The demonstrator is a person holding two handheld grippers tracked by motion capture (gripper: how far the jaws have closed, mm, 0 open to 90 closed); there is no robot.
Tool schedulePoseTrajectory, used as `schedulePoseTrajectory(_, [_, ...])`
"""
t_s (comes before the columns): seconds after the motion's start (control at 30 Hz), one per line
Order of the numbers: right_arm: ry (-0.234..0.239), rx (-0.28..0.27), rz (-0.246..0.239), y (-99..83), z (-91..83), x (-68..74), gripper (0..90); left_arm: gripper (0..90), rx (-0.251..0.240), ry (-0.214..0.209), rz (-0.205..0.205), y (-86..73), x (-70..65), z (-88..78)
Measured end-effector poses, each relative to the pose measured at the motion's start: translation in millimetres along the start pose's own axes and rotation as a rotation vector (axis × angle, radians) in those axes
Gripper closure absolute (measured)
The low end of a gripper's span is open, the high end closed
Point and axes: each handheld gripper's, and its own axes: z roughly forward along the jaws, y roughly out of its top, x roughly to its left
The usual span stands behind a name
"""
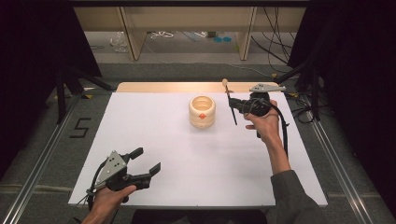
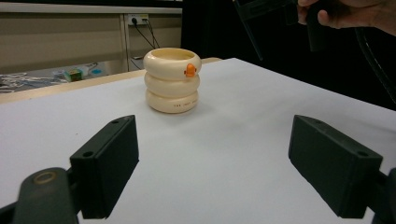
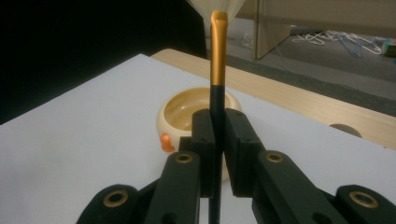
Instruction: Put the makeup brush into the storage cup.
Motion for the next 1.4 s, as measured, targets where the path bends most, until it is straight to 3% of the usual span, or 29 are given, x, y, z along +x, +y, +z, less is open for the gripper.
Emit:
schedulePoseTrajectory(0.23, [0.001, -0.021, -0.01, 4.2, 9.0, 0.3, 83.2, 15.8, 0.001, 0.0, -0.002, -0.1, 0.4, 0.0])
schedulePoseTrajectory(0.83, [-0.01, -0.046, 0.048, 5.6, 13.0, -9.9, 83.2, 15.8, -0.005, 0.0, -0.002, 0.2, 0.6, 0.4])
schedulePoseTrajectory(1.07, [-0.016, -0.059, 0.021, 10.0, 18.0, -9.2, 83.2, 15.8, -0.005, -0.001, -0.002, 0.1, 0.4, 0.2])
schedulePoseTrajectory(1.4, [-0.025, -0.058, 0.02, 17.6, 21.5, -8.3, 83.2, 15.8, -0.003, -0.003, -0.003, -0.1, 0.2, 0.1])
